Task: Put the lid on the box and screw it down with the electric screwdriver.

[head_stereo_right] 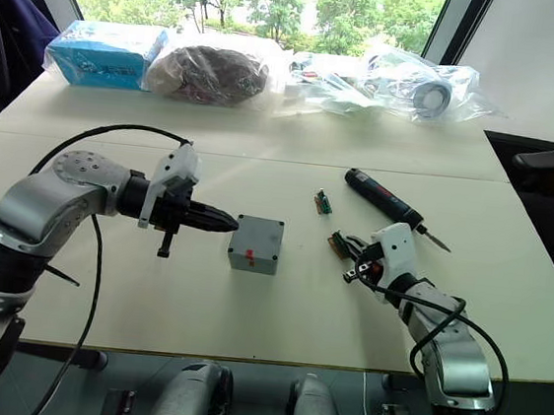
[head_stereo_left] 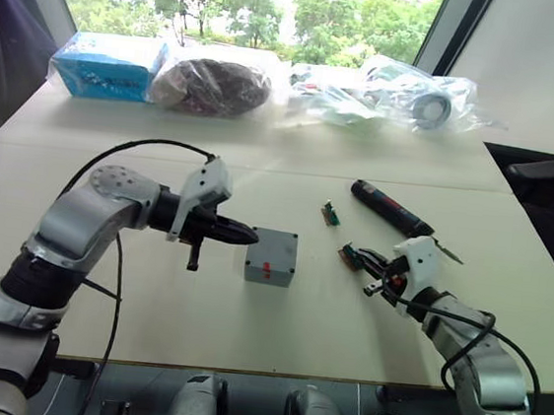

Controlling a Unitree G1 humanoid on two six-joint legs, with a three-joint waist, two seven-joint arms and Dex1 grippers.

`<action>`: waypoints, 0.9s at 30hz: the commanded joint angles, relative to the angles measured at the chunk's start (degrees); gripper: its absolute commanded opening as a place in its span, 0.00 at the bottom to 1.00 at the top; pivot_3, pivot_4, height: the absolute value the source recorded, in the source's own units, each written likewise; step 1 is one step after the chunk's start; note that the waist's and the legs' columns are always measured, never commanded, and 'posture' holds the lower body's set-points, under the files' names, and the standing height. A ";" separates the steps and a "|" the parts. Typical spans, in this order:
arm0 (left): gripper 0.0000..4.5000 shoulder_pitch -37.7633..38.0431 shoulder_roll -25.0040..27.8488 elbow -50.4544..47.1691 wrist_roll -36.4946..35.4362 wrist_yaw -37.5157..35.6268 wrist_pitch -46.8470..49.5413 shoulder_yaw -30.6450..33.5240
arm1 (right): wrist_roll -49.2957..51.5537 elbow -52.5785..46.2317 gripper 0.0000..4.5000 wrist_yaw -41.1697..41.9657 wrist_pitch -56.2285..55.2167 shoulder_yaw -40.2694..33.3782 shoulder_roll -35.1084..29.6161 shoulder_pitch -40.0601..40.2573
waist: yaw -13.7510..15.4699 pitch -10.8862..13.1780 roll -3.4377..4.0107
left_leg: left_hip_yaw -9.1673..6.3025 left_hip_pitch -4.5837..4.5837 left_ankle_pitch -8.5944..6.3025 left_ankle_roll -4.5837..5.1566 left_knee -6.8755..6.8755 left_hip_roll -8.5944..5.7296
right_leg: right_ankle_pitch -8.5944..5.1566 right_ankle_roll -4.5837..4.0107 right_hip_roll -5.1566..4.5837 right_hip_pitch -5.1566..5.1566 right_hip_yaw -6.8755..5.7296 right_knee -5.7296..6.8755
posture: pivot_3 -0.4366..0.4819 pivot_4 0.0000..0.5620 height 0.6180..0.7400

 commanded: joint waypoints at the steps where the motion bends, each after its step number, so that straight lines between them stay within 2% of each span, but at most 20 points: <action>1: 0.00 -0.78 0.23 0.38 -0.19 0.11 -1.19 1.48 | 1.61 -4.86 0.03 -1.23 0.12 -1.26 0.39 -1.08 | 0.01 0.00 0.00 | 0.00 0.00 0.00 0.00 0.00 0.00 | 0.00 0.00 0.00 0.00 0.00 0.00 | 0.48 0.27 1.00; 12: 0.00 0.59 2.72 0.82 -0.49 0.91 -0.06 3.64 | 3.89 -11.08 0.03 0.17 3.65 6.39 1.05 -7.93 | -0.18 0.00 0.00 | -0.02 0.00 0.00 0.00 -0.01 0.01 | 0.00 0.00 0.01 -0.01 -0.01 0.00 | 0.48 0.27 1.00; 18: 0.00 2.13 3.26 -1.29 -1.46 3.06 1.70 4.93 | 1.78 -6.43 0.03 1.11 2.15 11.34 2.11 -11.50 | 0.06 0.01 0.01 | -0.01 -0.01 0.00 0.00 0.00 0.01 | 0.00 -0.02 -0.02 -0.01 -0.01 0.00 | 0.48 0.27 1.00; 27: 0.00 3.04 3.47 -3.03 -2.37 4.39 2.90 5.51 | -0.34 -2.83 0.03 1.37 0.21 13.52 2.70 -12.79 | -0.04 0.01 0.01 | -0.01 -0.02 0.00 0.00 0.01 0.00 | 0.01 -0.01 -0.01 -0.01 -0.01 0.01 | 0.48 0.27 1.00</action>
